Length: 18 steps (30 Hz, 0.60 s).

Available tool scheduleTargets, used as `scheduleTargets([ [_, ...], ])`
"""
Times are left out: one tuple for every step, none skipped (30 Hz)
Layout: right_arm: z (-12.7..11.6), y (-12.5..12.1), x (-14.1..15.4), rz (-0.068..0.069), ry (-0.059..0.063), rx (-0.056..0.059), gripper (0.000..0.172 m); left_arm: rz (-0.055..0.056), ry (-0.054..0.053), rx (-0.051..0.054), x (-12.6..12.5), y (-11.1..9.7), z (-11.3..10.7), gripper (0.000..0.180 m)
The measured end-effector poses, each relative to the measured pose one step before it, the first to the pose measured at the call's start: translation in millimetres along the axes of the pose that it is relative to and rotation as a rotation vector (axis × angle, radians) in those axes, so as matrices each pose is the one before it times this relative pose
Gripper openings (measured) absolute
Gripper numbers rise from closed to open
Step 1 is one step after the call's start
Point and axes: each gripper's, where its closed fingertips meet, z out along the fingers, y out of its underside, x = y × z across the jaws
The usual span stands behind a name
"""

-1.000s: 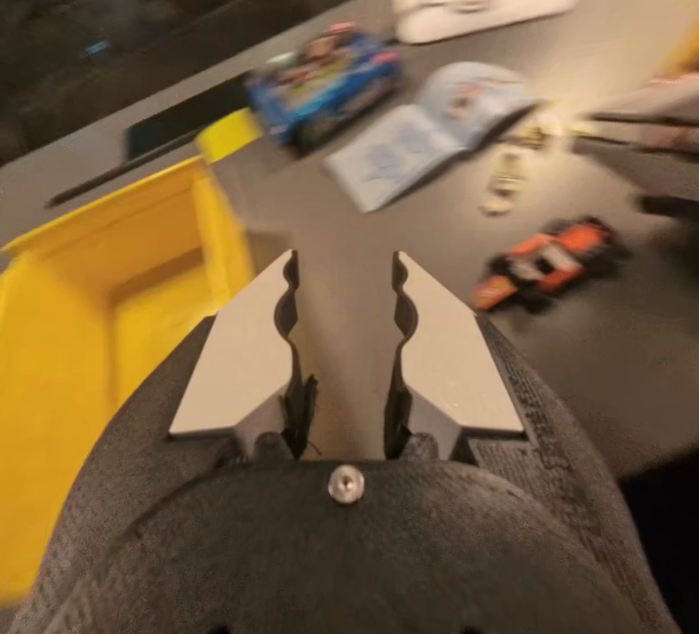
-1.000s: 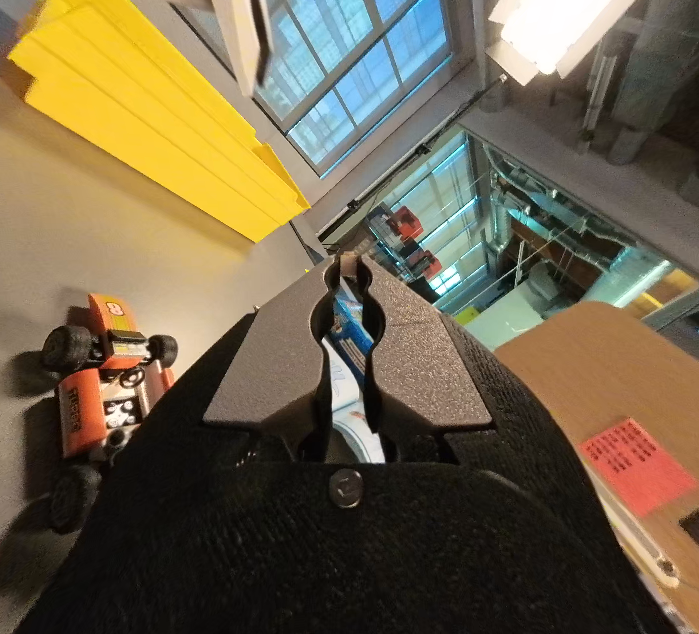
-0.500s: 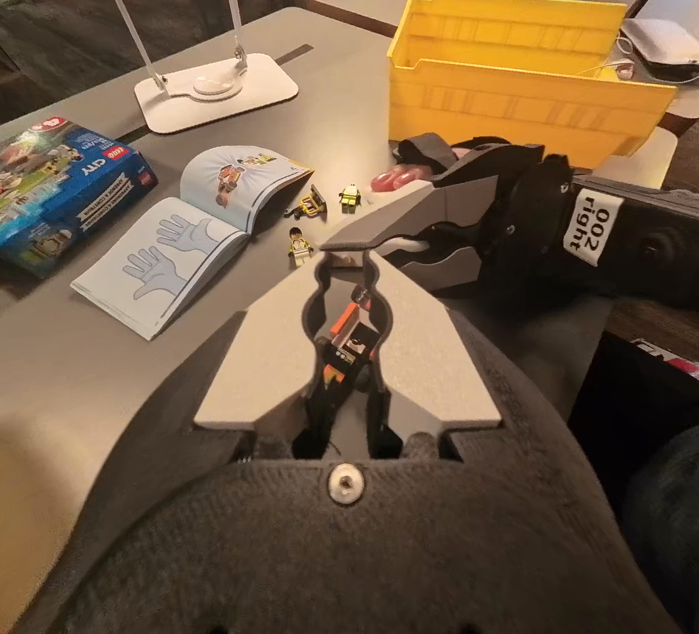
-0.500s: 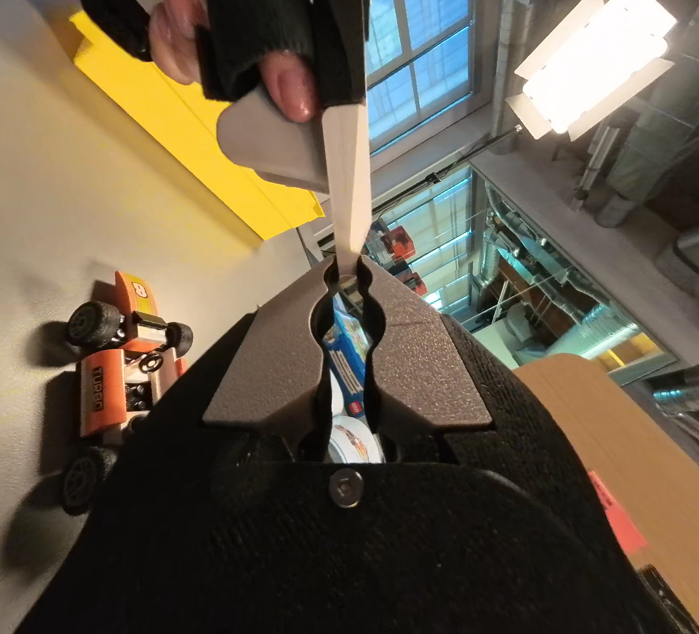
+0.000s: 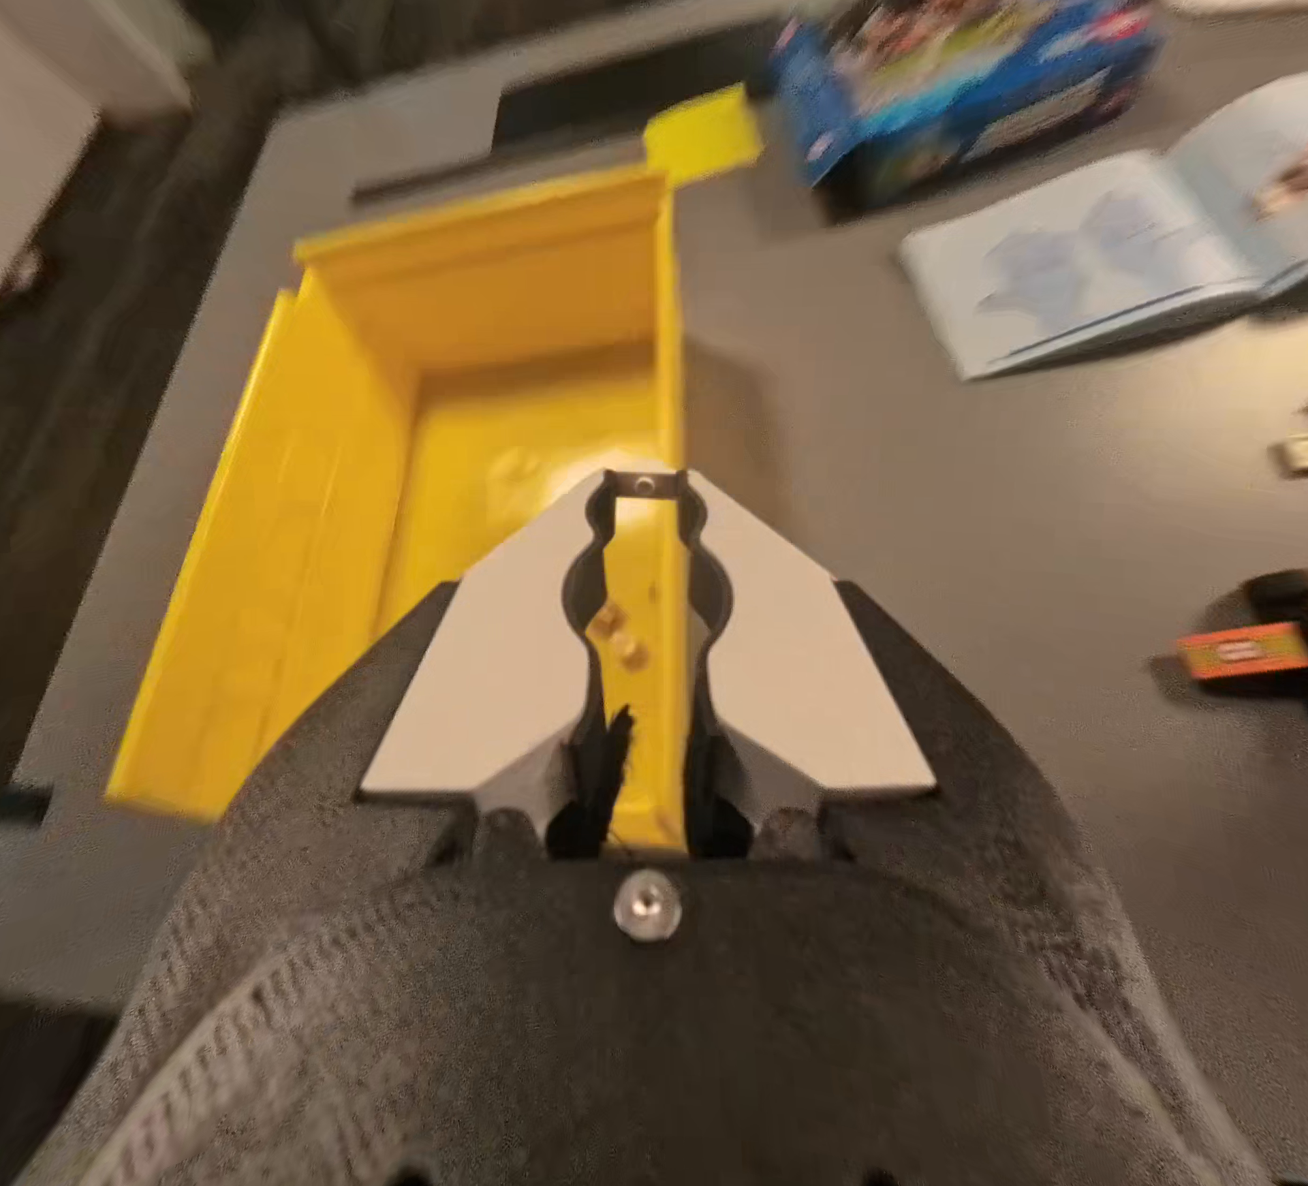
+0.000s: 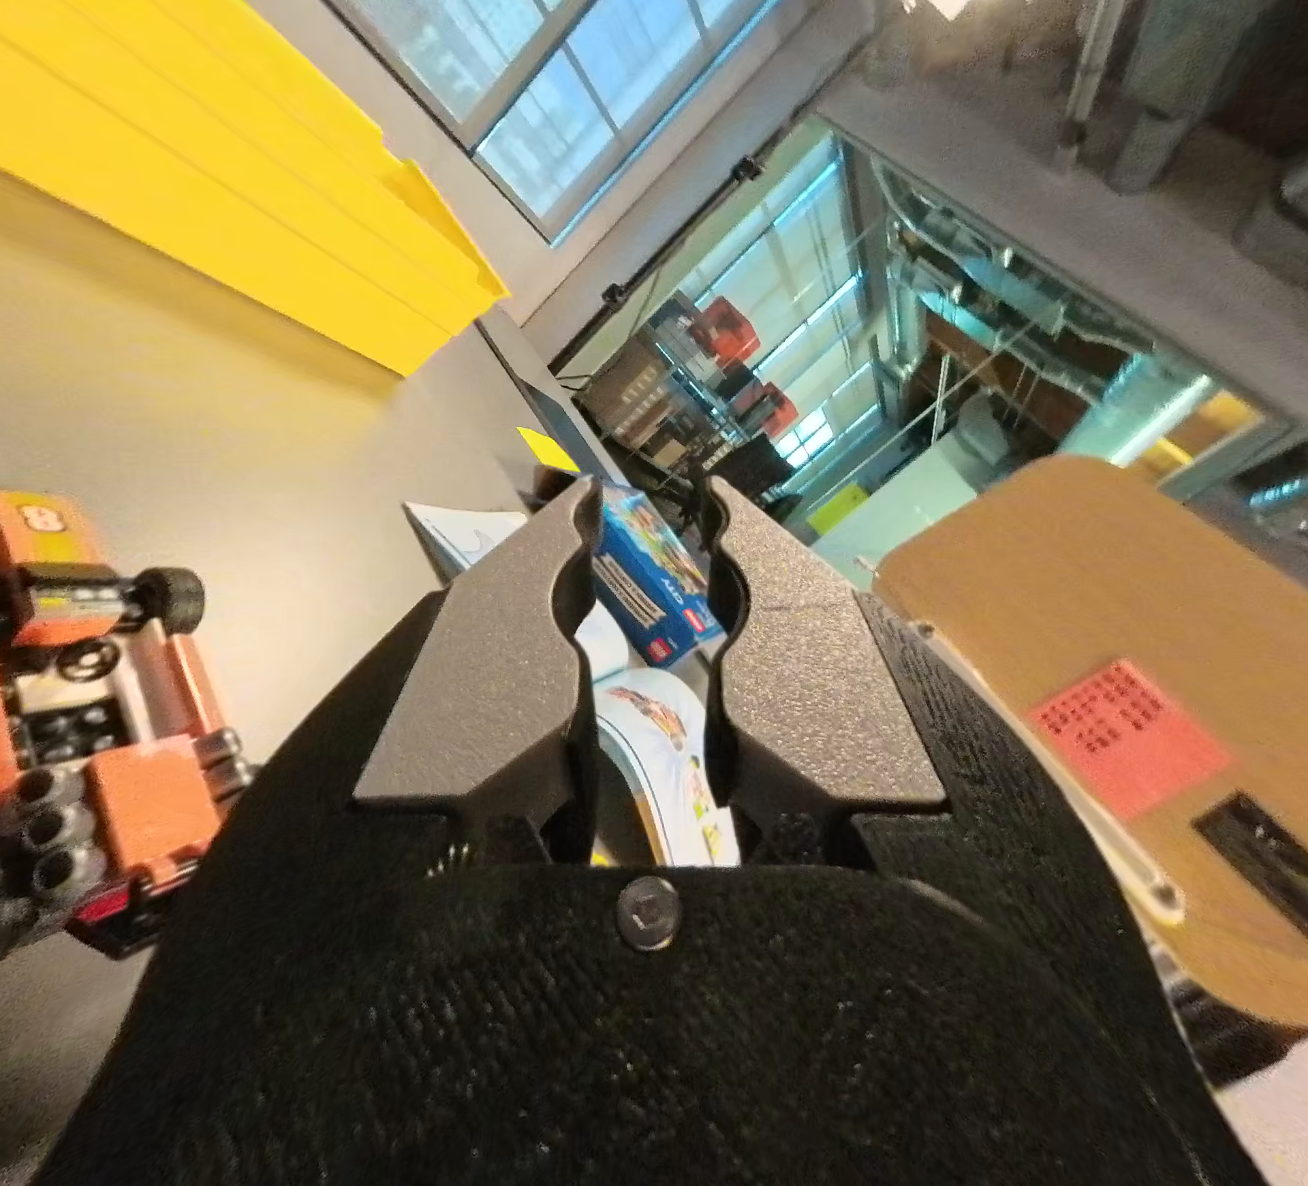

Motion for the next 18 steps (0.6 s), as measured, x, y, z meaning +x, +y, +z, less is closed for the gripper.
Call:
scheduleTargets([
  [-0.19,2.73,4.24,0.0272,0.0112,-0.0080,0.025,-0.0206,-0.0246,-0.0474,-11.89,9.72,3.16,0.015],
  [-0.23,2.56,4.15,0.0237,0.0114,-0.0077,0.024,-0.0051,-0.0271,-0.0291,-10.03,6.31,2.98,0.015],
  [-0.43,2.19,4.33,0.0228,0.0126,-0.0051,0.023,-0.0043,-0.0187,-0.0348,-7.04,6.20,3.29,0.021],
  [-0.49,1.65,3.98,0.0242,0.0104,-0.0023,0.023,-0.0064,-0.0043,-0.0452,-3.55,6.86,3.75,0.029],
  [-0.41,1.43,3.80,0.0248,0.0084,-0.0010,0.023,-0.0046,0.0050,-0.0362,-1.05,5.01,3.77,0.036],
  [-0.50,1.49,3.86,0.0247,0.0094,-0.0021,0.023,-0.0016,0.0027,-0.0197,-0.02,2.66,3.17,0.041],
  [-0.43,1.62,3.98,0.0231,0.0108,-0.0022,0.023,0.0020,-0.0081,-0.0041,0.08,0.20,1.61,0.046],
  [-0.55,1.25,3.69,0.0188,0.0086,-0.0014,0.022,0.0047,-0.0186,-0.0025,1.09,-0.03,-1.37,0.049],
  [-0.51,1.17,3.44,0.0143,0.0082,-0.0013,0.022,0.0139,-0.0301,0.0112,2.24,-2.10,-5.60,0.051],
  [-0.54,1.03,3.67,0.0128,0.0105,-0.0009,0.022,0.0183,-0.0320,0.0534,4.10,-8.28,-9.50,0.050],
  [-0.63,0.66,3.47,0.0132,0.0100,0.0012,0.021,0.0134,-0.0014,0.0747,9.67,-12.47,-11.65,0.046],
  [-0.45,0.57,2.80,0.0149,0.0071,0.0011,0.021,0.0168,0.0356,0.0891,16.56,-16.27,-11.35,0.044],
  [-0.34,0.81,2.50,0.0170,0.0054,0.0005,0.021,0.0254,0.0823,0.0948,25.83,-17.99,-8.66,0.039],
  [-0.29,1.02,2.28,0.0173,0.0040,-0.0004,0.021,0.0242,0.1401,0.0759,35.80,-15.58,-4.19,0.035],
  [-0.19,1.07,2.06,0.0147,0.0043,-0.0010,0.021,0.0058,0.1767,0.0466,40.95,-11.80,2.28,0.035],
  [-0.22,0.65,1.84,0.0118,0.0033,0.0002,0.021,-0.0009,0.1885,0.0189,40.62,-6.00,9.27,0.036],
  [-0.17,0.71,1.41,0.0096,0.0011,-0.0005,0.021,-0.0090,0.1499,-0.0209,30.52,1.73,15.45,0.041],
  [-0.28,0.41,1.44,0.0073,0.0021,-0.0005,0.021,-0.0023,0.1028,-0.0421,19.02,5.82,19.19,0.052],
])
